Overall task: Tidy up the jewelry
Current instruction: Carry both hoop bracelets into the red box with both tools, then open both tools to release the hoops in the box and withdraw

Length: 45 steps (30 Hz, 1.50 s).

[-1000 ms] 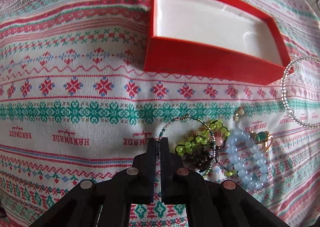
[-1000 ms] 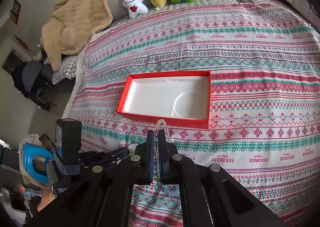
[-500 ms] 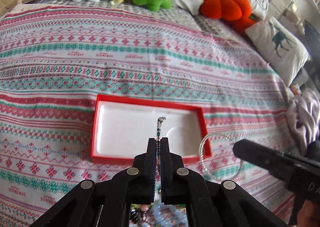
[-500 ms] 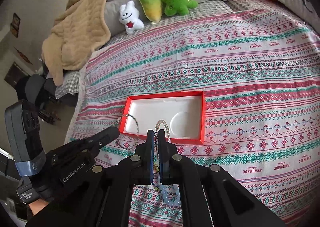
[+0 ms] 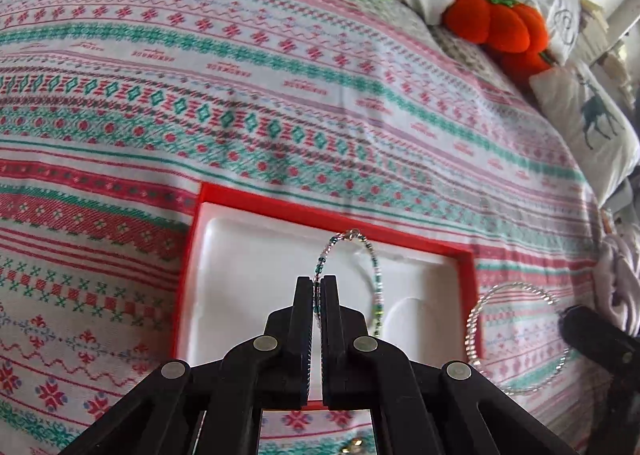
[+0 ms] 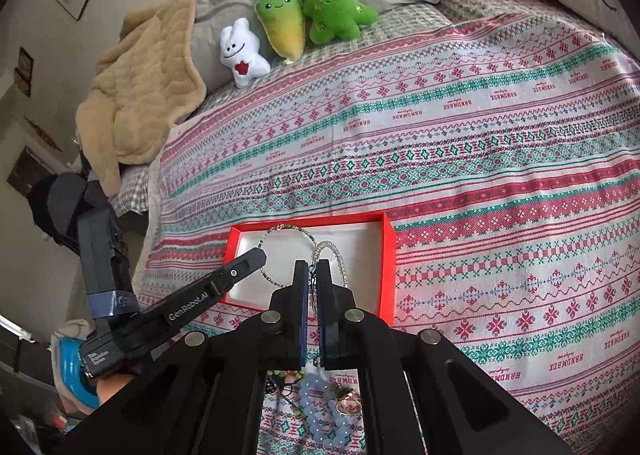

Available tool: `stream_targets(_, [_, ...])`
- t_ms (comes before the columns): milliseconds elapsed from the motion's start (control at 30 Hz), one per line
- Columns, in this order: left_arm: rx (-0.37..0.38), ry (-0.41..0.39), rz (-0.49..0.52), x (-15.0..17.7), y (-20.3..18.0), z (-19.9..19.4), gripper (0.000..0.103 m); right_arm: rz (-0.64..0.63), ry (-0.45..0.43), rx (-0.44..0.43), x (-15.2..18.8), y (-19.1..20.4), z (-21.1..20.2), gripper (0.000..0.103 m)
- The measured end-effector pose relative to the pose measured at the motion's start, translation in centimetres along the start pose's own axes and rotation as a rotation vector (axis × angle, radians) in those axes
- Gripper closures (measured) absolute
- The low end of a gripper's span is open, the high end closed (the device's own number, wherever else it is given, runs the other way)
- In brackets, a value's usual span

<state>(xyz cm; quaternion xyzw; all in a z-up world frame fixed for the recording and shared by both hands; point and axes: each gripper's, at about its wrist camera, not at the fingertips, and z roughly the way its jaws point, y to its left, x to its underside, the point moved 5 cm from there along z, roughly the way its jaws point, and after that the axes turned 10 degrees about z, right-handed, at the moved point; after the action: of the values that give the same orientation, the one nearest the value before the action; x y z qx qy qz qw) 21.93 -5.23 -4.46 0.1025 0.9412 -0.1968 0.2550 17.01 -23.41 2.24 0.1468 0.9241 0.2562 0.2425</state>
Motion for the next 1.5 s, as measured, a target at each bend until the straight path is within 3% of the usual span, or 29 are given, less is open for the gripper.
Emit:
stream_targets(100, [-0.078,0.029,0.01,0.5,1.0,0.6,0.103,-0.011,0.006,-0.035,-0.1,0.9,1.1,0.1])
stream_targets(233, [-0.127,0.029,0.037,0.6,1.4,0.5,0.103,-0.001,0.042,-0.093,0.0,1.6,3.4,0.1])
stream_targets(500, [-0.163,0.029,0.069,0.6,1.6,-0.1,0.103,-0.032,0.033,0.102,0.1,-0.6,6.3,0.099])
stream_targets(633, [-0.178,0.034,0.081,0.5,1.3,-0.1,0.103,-0.029,0.018,0.12,-0.3,-1.4,6.0,0.098])
stream_targets(700, [-0.185,0.041,0.106,0.7,0.7,-0.2,0.092,-0.031,0.016,0.117,-0.4,-1.4,5.6,0.096])
stream_targets(833, [-0.202,0.032,0.154,1.5,-0.4,-1.4,0.065,-0.05,0.018,0.118,0.0,-1.1,4.3,0.07])
stream_targets(967, [-0.2,0.013,0.182,2.3,-1.2,-3.2,0.047,-0.058,0.001,0.122,0.5,-1.2,2.4,0.069])
stream_targets(1067, [-0.226,-0.005,0.207,3.2,-1.6,-4.6,0.028,-0.074,-0.011,0.128,1.1,-1.0,1.0,0.067])
stream_targets(1233, [-0.243,-0.008,0.218,5.3,-1.6,-6.2,0.018,-0.096,-0.03,0.137,2.8,-1.1,-0.9,0.049])
stream_targets(1500, [-0.276,-0.005,0.218,8.5,-0.8,-7.8,0.011,-0.156,-0.015,0.193,6.5,-2.2,-1.7,0.039])
